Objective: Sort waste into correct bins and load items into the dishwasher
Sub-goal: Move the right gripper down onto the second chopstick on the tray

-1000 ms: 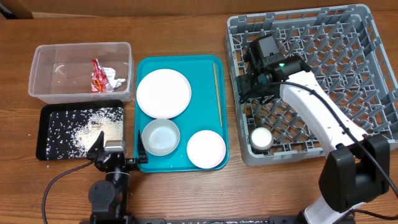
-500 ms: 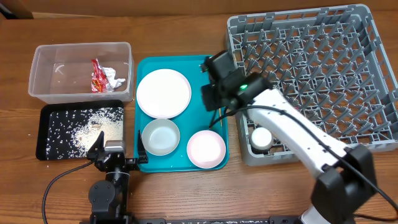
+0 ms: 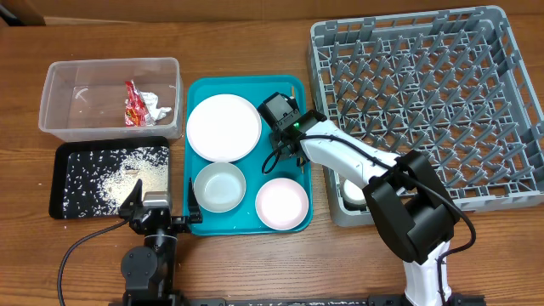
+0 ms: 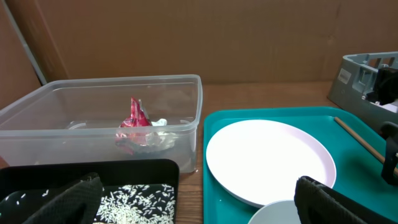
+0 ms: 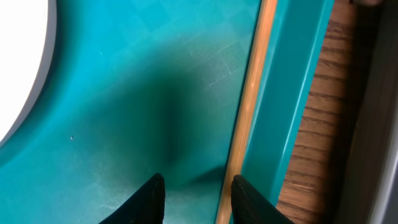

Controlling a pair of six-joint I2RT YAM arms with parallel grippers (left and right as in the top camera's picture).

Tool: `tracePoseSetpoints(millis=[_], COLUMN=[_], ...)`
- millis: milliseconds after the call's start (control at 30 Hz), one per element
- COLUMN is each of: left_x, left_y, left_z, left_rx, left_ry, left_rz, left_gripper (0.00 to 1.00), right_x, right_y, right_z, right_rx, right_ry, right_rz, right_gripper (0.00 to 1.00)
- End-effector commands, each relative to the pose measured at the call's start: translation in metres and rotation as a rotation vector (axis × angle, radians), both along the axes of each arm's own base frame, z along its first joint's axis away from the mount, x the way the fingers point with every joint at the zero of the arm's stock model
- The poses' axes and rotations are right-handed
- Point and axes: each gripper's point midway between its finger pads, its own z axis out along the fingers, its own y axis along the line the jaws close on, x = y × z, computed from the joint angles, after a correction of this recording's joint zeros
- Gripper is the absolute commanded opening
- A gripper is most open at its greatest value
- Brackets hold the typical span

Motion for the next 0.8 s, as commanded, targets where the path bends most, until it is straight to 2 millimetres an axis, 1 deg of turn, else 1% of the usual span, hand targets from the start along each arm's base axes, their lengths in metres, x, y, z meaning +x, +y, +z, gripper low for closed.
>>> tracePoseSetpoints(millis=[0, 167, 433, 600, 767], left_x=[0.000, 0.000, 0.000, 0.000, 0.000], left_y=[0.001, 0.001, 0.001, 0.001, 0.001], left_z=[0.001, 0.001, 0.001, 0.001, 0.001], left_rx=[0.016, 0.016, 0.016, 0.016, 0.016], left_ry=[-0.010, -0.010, -0.010, -0.010, -0.010], left_rz=[0.006, 0.006, 0.006, 0.006, 0.006], left_gripper=[1.00, 1.00, 1.00, 1.00, 1.00], right_x=[0.004, -0.001, -0.001, 0.001, -0.001], right_y=[-0.003, -0.003, -0.003, -0.002, -0.004], right_z=[0.002, -0.009, -0.009, -0.013, -0.024], right_rx=[0.013, 0.021, 0.024, 0.038, 0.047], right_ry=[-0.004, 0.028, 0.029, 0.028, 0.048], right_rz=[-0.021, -0.017, -0.028, -0.060, -0.128], right_gripper=[0.36, 0.36, 0.36, 0.36, 0.36])
